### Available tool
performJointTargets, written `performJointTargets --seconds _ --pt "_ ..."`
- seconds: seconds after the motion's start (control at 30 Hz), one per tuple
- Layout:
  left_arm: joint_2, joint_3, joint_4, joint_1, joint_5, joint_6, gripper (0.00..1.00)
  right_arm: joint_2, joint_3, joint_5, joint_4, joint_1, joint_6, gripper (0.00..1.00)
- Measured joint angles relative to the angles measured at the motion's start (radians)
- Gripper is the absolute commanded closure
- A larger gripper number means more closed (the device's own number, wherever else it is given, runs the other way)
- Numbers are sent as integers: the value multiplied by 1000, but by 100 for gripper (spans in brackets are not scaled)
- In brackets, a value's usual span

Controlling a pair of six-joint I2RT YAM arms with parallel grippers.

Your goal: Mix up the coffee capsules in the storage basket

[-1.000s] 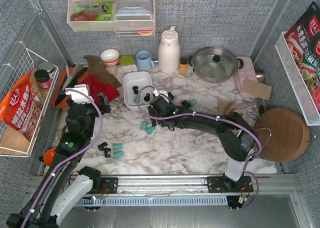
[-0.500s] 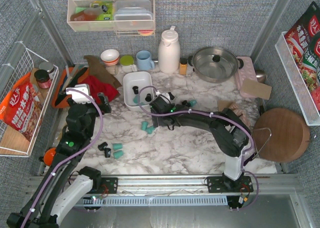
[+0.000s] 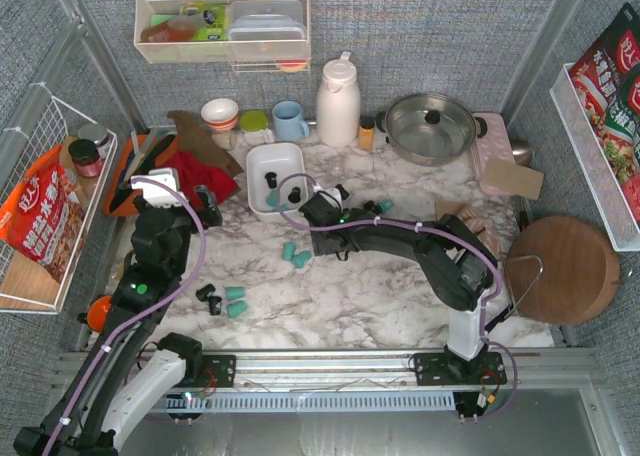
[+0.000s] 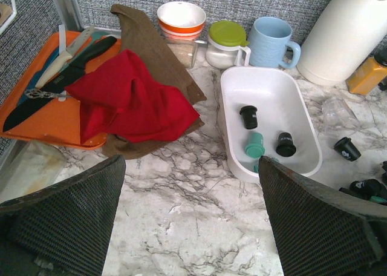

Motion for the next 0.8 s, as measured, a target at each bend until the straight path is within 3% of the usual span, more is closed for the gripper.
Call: performJointTargets --seconds 0.23,0.8 --pt "-3 0 0 1 0 0 1 9 25 11 -4 -2 -23 66" --pt "-3 0 0 3 1 0 1 -111 100 -8 -5 8 -119 69"
